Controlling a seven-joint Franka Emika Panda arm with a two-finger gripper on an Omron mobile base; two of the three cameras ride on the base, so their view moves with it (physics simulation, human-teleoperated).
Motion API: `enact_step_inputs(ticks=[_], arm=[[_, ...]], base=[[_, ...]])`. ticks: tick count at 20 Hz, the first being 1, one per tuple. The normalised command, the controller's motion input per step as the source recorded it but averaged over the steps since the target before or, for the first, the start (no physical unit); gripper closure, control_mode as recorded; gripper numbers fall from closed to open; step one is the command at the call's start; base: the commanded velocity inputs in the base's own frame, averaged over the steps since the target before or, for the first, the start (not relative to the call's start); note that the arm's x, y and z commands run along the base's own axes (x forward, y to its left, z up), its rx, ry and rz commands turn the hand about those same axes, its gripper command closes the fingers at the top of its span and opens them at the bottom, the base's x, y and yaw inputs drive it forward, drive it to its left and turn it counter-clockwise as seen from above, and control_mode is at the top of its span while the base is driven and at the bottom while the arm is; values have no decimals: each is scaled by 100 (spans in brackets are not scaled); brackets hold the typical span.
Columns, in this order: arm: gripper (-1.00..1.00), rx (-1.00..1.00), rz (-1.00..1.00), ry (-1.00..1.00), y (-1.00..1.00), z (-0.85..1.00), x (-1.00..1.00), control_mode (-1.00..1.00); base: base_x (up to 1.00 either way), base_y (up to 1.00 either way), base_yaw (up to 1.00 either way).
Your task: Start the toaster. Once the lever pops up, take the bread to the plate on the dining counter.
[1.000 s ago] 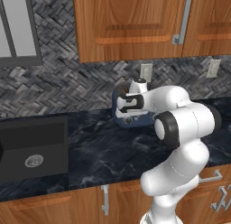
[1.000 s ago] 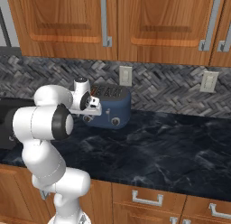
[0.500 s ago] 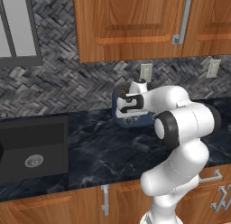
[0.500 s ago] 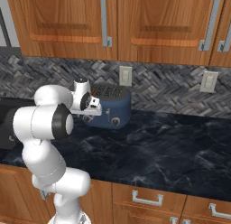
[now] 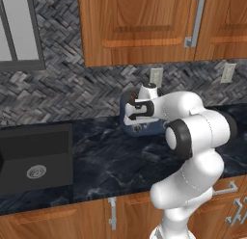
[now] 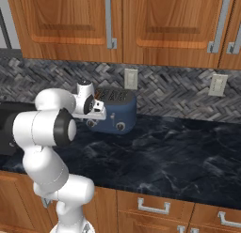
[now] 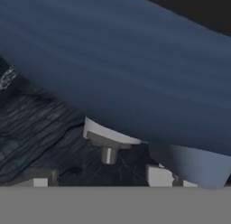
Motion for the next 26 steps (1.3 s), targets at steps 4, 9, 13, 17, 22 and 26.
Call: enact_step_inputs(ticks=[4,9,13,17,22,26], arm=[[-100,0,0,-5,0,0,-9,-100],[-100,0,0,-6,-3,0,-2,-100],[-100,0,0,-4,-9,2,-9,-100],[-100,0,0,-8,-5,3,-29,-100],[-100,0,0,-13,0,22,-32,-100],[-100,0,0,-5,0,33,-13,-100]], base=[[0,0,0],[0,0,0],[0,0,0],[0,0,0],[0,0,0],[0,0,0]])
